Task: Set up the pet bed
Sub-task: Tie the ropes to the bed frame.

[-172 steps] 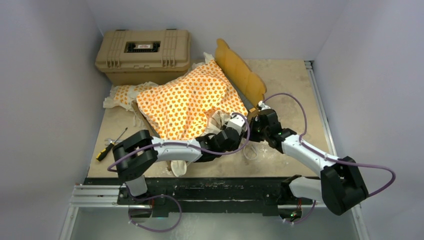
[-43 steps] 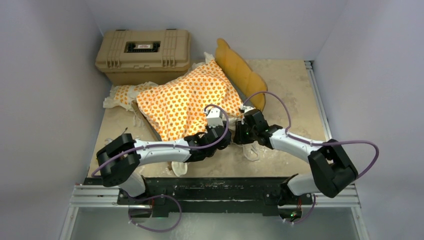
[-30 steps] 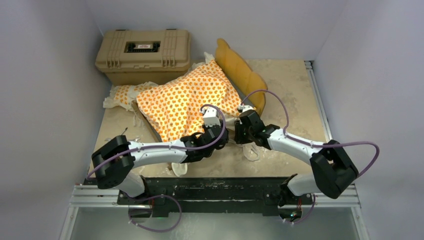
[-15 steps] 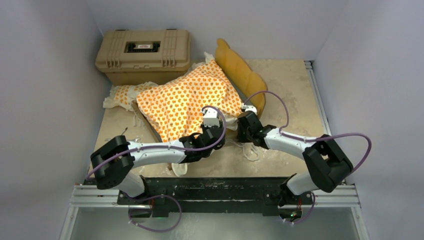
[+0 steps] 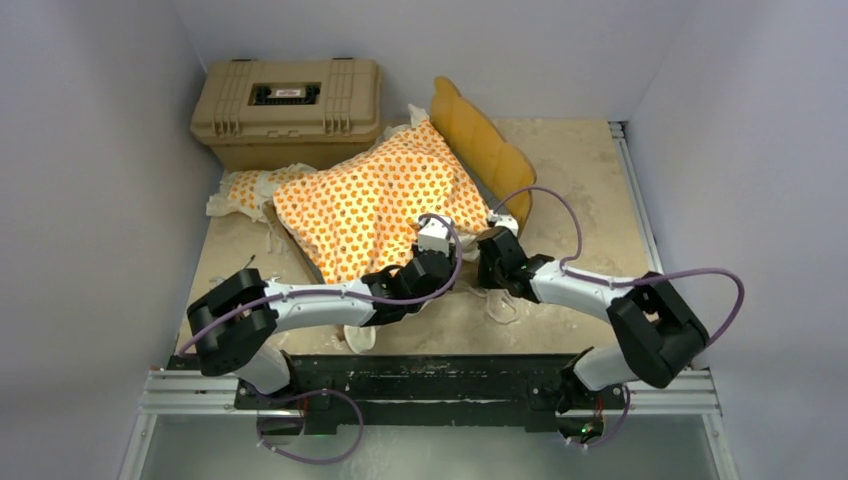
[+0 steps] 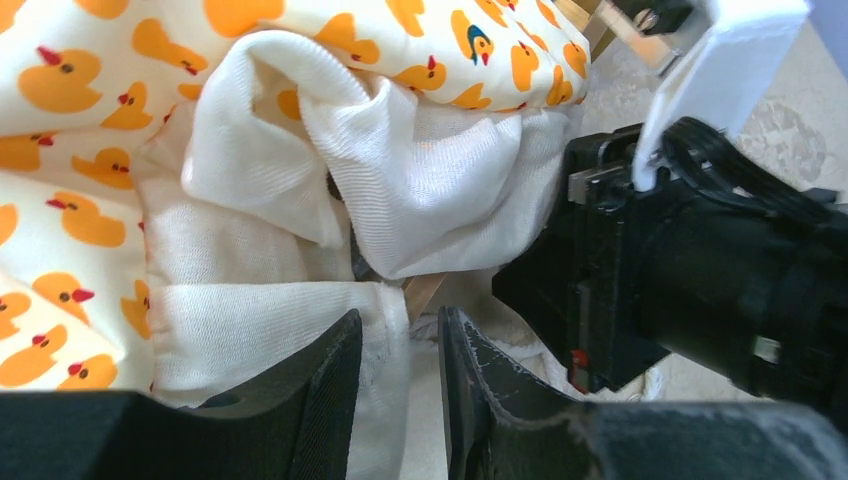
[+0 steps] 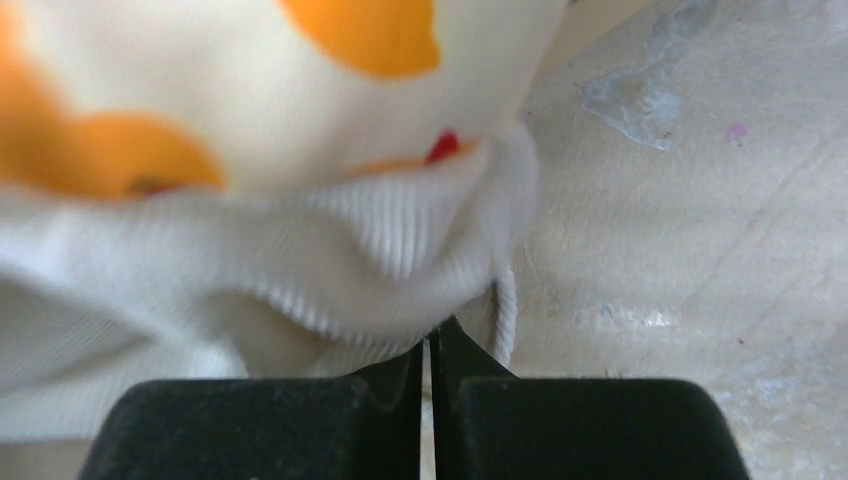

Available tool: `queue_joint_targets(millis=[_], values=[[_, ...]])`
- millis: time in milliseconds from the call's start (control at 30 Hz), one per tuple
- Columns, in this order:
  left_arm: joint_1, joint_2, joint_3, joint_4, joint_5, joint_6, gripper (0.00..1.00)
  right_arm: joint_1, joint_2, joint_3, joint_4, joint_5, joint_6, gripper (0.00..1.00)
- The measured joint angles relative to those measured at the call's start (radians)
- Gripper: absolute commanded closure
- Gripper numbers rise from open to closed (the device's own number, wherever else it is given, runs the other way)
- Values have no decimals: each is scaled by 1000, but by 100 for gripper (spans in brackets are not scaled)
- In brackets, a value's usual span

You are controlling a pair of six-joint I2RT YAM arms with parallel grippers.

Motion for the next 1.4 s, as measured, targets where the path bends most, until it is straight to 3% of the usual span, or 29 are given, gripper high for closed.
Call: queue_joint_targets(millis=[333,633,933,1067,1300,1400], values=[[-49,128,85,89,31,206,88,-1,-291,-32,-64,32,16,100],[-89,148,96,106,34,260,84,-10,-348,-95,-66,31,18,100],[-33,93,50,92,48,306,81,-10,-348,-95,-56,11,55,100],[3,75,45,57,4,345,73,-10,-348,-95,-48,-15,55,100],[18,31,45,-13,7,363,42,-10,-346,-95,-33,-54,50,100],[0,-26,47,-48,11,364,41,-10,-341,-95,-31,-56,48,100]])
